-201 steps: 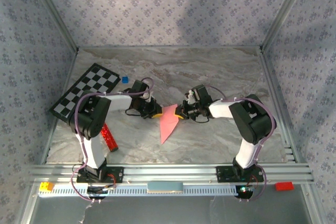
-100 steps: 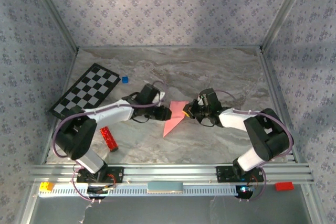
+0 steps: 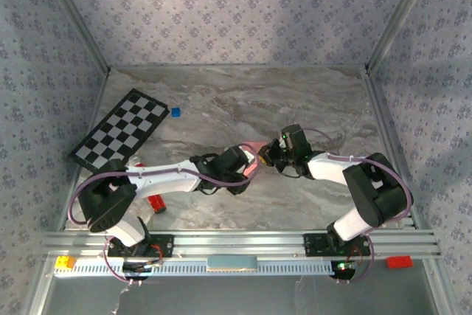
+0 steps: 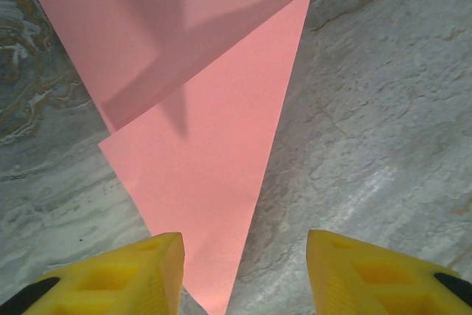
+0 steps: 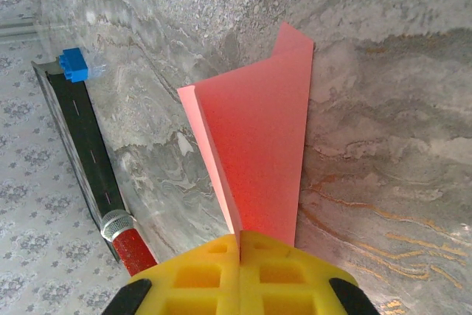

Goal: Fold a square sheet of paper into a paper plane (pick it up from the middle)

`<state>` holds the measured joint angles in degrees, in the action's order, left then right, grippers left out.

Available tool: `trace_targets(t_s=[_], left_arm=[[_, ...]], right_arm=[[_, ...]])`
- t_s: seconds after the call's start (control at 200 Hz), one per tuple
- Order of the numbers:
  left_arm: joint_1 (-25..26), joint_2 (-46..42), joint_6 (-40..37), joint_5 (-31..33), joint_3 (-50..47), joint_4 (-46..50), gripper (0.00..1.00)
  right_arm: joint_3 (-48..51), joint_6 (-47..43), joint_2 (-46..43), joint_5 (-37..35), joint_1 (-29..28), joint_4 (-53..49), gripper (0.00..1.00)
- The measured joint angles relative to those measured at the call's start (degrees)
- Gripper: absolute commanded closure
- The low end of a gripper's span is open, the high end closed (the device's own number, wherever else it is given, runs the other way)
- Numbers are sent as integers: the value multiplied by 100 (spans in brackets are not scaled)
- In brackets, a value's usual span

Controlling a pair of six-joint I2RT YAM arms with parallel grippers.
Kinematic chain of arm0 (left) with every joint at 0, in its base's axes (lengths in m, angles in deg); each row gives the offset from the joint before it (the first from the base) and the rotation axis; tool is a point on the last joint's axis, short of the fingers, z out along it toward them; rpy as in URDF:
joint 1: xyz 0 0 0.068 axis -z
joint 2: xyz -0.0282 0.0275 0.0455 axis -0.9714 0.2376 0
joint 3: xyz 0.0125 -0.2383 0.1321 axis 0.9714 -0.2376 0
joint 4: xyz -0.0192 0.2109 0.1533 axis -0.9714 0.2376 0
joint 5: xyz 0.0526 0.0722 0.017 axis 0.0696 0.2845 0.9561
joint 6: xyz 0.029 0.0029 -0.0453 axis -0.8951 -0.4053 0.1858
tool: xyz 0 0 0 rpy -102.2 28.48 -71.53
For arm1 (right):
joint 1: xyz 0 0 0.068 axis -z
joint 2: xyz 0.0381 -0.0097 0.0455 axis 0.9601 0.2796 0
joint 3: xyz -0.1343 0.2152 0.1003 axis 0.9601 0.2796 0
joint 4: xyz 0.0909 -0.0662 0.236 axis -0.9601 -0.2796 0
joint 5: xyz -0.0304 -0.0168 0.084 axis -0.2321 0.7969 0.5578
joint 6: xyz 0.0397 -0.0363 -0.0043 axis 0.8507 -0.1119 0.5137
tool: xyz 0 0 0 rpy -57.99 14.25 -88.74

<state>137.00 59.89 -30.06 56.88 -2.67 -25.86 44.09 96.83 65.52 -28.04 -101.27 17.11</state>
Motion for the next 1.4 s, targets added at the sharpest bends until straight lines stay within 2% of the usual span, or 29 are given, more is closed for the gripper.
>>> trace_targets(t_s=[0.225, 0.924, 1.114, 1.399], left_arm=[[210, 203, -50, 452, 0, -4, 56], [378, 599, -52, 1047, 131, -48, 69], [387, 599, -61, 1139, 131, -46, 76], [389, 704, -63, 1141, 175, -42, 79]], right_arm=[[0, 17, 0, -2, 0, 0, 98], [4, 39, 0, -2, 0, 0, 98], [20, 79, 0, -37, 0, 0, 98], [20, 83, -2, -44, 0, 0, 98]])
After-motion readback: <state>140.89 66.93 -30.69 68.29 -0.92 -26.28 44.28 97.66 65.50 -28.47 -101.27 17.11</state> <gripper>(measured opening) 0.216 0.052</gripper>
